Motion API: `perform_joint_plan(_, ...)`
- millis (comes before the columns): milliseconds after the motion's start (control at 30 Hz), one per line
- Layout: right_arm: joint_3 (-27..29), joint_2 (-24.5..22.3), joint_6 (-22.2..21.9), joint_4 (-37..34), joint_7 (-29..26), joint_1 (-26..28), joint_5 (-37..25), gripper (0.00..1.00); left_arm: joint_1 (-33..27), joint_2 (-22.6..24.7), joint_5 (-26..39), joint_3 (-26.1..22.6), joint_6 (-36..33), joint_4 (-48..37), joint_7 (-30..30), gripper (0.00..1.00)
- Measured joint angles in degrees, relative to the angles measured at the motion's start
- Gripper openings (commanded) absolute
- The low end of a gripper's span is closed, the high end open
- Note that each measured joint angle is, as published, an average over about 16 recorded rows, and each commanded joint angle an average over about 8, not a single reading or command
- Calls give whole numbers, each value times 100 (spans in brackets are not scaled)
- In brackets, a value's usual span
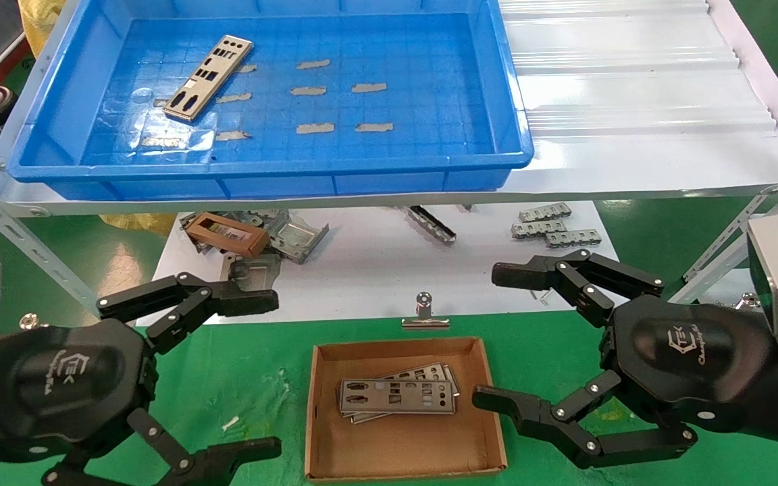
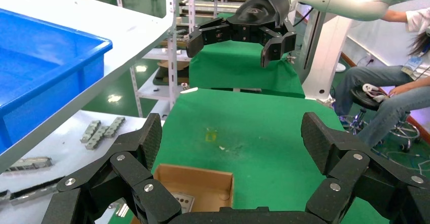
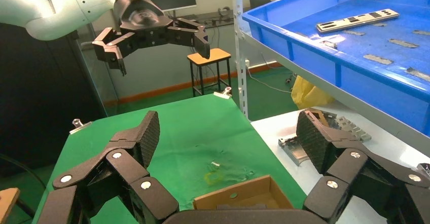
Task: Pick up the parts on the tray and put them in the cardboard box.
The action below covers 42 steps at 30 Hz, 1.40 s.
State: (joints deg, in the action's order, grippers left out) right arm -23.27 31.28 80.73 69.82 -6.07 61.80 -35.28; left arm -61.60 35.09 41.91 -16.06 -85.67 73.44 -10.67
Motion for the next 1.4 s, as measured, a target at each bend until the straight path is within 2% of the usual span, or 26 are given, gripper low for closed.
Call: perform_joint_plan(1400,0,0,0,0,0,0,0,100,0,0,0,0,0,0,0,100)
